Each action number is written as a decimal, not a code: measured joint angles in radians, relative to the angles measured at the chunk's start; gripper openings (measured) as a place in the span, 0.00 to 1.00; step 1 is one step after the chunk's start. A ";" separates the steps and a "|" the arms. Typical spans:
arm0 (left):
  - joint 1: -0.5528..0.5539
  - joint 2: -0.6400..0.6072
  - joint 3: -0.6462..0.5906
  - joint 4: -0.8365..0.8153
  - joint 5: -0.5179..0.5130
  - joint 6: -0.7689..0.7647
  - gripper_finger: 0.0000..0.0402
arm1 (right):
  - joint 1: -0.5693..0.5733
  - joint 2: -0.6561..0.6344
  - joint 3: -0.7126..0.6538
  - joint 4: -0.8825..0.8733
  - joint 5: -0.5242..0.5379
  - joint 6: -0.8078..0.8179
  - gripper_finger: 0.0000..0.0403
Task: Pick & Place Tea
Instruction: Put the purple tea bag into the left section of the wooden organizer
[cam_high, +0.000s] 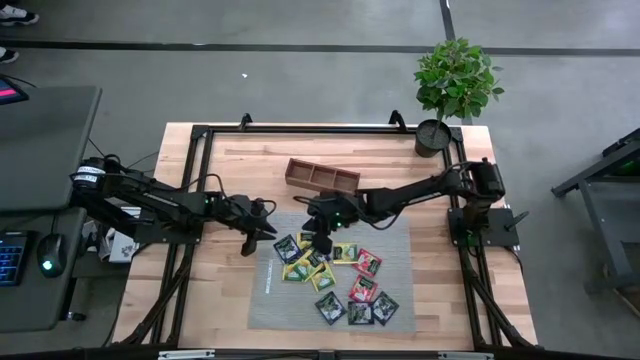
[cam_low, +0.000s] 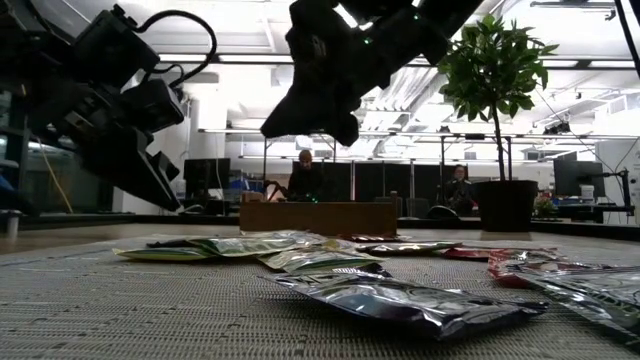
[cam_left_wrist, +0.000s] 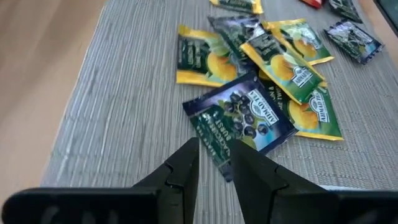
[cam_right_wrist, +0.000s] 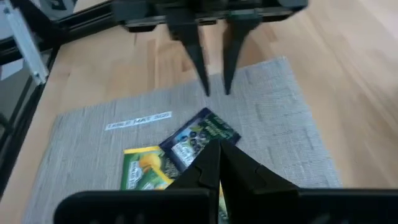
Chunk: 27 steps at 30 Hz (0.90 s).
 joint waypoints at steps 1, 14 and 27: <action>0.000 0.000 0.000 -0.005 0.000 -0.022 0.22 | 0.005 0.000 0.000 0.002 0.003 -0.002 0.00; 0.000 0.000 0.000 -0.025 -0.005 -0.076 0.22 | 0.108 0.143 0.000 0.130 0.131 0.120 0.00; 0.000 0.000 0.000 -0.028 -0.012 -0.082 0.22 | 0.112 0.211 0.084 0.132 0.125 0.103 0.00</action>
